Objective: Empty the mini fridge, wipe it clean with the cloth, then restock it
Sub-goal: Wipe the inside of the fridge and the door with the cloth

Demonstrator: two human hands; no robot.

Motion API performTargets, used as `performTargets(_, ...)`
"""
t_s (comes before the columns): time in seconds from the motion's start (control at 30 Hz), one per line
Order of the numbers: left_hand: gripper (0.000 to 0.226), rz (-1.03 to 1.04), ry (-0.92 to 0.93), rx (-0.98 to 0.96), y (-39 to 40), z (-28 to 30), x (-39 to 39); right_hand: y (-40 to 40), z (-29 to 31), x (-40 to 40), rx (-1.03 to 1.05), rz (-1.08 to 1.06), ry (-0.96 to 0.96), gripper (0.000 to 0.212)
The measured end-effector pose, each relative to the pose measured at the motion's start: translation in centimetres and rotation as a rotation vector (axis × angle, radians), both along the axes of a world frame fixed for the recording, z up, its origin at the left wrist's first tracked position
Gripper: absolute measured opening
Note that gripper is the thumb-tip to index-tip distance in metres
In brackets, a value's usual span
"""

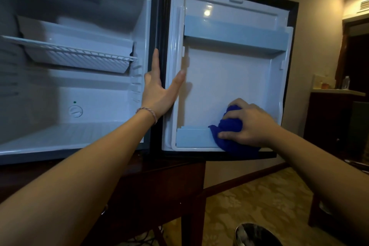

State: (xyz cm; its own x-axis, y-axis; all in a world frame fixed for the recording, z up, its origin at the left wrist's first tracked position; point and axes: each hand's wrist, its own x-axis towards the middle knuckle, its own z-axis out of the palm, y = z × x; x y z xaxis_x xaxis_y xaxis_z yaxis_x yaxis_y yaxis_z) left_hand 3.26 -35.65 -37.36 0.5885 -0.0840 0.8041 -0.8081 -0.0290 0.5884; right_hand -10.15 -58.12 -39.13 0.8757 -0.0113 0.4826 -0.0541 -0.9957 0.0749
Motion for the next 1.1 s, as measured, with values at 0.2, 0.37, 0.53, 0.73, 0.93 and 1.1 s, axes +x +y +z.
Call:
performTargets(0.2,0.085,0.052,0.011,-0.008,-0.5,-0.1,0.0,5.2,0.8,2.7,0.014,0.101,0.023,0.053)
performTargets(0.37,0.089,0.061,-0.009,-0.036,-0.7,-0.1,-0.2,8.0,0.6,3.9,0.033,0.206,-0.01,0.044)
performTargets(0.53,0.09,0.056,-0.046,-0.061,-0.4,-0.1,0.1,6.8,0.9,3.3,-0.002,0.184,0.047,0.052)
performTargets(0.73,0.089,0.049,-0.037,-0.091,-0.7,-0.3,0.0,-1.8,1.2,-0.5,0.094,-0.001,0.09,0.055)
performTargets(0.93,0.093,0.021,-0.003,-0.069,-0.7,-0.3,0.7,-2.0,0.4,0.0,0.106,-0.002,0.003,0.051)
performTargets(1.1,0.094,-0.044,0.005,-0.109,-0.2,-0.2,0.7,0.2,-0.4,0.0,0.027,0.109,-0.098,0.048)
